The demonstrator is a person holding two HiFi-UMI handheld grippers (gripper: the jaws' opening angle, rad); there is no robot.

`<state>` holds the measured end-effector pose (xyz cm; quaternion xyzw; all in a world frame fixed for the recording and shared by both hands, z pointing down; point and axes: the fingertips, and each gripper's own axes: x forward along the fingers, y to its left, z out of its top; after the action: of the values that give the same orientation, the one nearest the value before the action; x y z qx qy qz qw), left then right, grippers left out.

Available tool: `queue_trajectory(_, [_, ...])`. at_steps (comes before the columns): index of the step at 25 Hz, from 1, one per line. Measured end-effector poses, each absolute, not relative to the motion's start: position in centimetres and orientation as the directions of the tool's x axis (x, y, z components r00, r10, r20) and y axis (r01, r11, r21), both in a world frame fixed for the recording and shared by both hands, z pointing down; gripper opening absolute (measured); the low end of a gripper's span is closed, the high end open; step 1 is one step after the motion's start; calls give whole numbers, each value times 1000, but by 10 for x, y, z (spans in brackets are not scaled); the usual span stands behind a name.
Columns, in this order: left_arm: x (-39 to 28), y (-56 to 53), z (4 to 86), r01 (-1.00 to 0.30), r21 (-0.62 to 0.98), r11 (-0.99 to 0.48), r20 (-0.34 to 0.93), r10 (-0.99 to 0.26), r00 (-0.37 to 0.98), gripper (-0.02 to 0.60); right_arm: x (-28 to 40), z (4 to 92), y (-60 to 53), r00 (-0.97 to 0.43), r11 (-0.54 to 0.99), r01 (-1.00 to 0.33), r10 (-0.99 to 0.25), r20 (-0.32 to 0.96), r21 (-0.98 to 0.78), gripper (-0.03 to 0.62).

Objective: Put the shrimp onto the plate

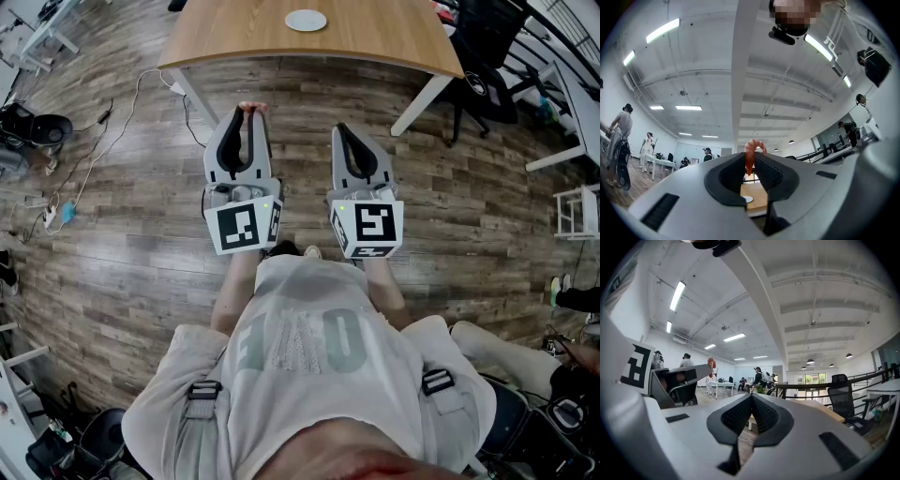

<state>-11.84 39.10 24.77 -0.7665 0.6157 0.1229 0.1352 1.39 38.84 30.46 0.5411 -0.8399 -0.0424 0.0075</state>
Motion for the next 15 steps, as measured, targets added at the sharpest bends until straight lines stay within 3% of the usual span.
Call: queue_trajectory(15, [-125,402,249,-986,-59,-158,-364,-916,169,64,20,304,394,-441,438,-897,-895,-72,51,18])
